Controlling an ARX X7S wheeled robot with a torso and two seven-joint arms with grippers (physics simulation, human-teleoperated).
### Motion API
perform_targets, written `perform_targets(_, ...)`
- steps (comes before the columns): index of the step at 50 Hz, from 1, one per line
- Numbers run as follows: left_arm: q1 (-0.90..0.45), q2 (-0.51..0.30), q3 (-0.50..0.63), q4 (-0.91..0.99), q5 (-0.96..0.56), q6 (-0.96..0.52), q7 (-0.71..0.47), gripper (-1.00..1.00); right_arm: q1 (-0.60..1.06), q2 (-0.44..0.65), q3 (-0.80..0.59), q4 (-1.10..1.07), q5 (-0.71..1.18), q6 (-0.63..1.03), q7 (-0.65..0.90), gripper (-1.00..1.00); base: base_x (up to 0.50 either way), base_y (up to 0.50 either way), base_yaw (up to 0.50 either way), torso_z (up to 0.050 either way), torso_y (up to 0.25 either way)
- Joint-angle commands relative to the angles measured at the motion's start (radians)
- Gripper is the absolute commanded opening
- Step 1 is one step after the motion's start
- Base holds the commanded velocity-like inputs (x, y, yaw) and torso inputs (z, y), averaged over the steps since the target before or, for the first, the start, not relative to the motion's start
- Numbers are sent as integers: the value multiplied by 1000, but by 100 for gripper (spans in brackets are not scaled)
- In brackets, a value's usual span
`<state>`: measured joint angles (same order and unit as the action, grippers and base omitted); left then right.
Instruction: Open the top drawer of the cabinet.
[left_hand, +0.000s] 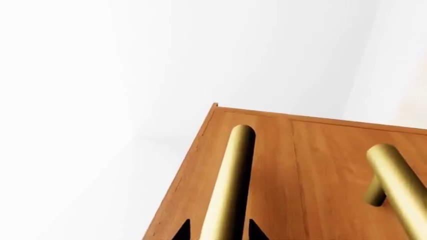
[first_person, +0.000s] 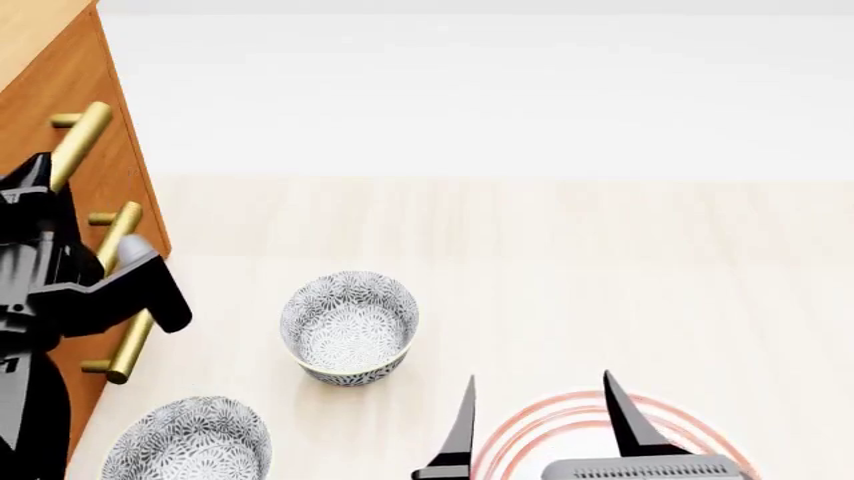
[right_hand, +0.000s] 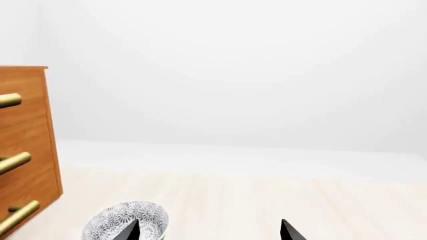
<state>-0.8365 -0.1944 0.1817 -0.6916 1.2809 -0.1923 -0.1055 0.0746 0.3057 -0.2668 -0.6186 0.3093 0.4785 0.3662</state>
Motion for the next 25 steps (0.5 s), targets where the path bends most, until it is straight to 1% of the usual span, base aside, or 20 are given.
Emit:
perform_targets(1, 12, 70, 14, 100, 47, -73, 79, -100, 7, -5, -18, 8, -5, 0, 6, 100, 0, 0, -3, 0, 0)
perform_targets(5, 48, 89, 40, 177, 50, -67, 123, -100, 7, -3, -21, 10, -5, -1, 6, 100, 0, 0, 0, 0, 0)
perform_targets(9, 63, 91, 49, 221, 52, -68, 144, -100, 3, 2, -17, 4, -2, -1, 9, 100, 0, 0, 0, 0, 0)
perform_targets(25, 93, 91, 67, 280, 49, -77, 159, -100, -8, 10, -14, -9, 8, -7, 15, 100, 0, 0, 0, 0, 3)
